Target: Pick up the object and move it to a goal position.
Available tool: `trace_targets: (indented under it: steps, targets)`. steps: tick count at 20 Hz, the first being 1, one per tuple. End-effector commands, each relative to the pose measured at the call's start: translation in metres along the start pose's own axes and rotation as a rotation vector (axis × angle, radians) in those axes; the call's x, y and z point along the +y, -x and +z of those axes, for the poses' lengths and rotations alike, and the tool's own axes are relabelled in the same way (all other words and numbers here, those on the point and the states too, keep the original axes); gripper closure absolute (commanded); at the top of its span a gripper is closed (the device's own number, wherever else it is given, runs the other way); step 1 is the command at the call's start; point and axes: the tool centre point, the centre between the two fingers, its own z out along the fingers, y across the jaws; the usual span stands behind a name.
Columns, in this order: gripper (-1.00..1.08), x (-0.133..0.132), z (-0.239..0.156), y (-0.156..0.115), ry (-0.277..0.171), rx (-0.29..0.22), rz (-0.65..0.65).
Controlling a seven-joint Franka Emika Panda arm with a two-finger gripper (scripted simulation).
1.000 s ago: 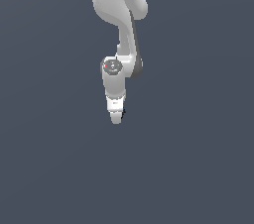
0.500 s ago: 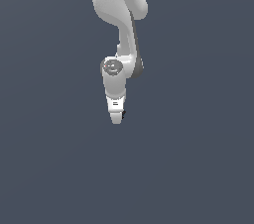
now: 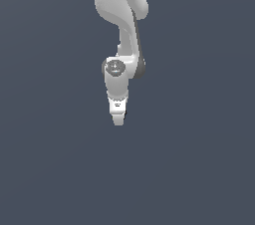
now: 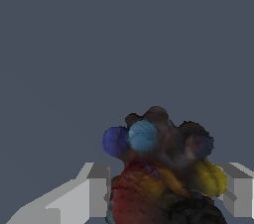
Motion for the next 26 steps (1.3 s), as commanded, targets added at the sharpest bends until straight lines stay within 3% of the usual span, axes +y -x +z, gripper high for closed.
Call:
trace_targets:
  steps: [1,16,26]
  targets:
    - [1.08,0.009,-0.006,-0.006,0.001,0.001,0.000]
    - [1.08,0.089,-0.056,-0.057,-0.005,0.004,0.003]
    - [1.08,0.115,-0.070,-0.071,-0.006,0.002,0.003]
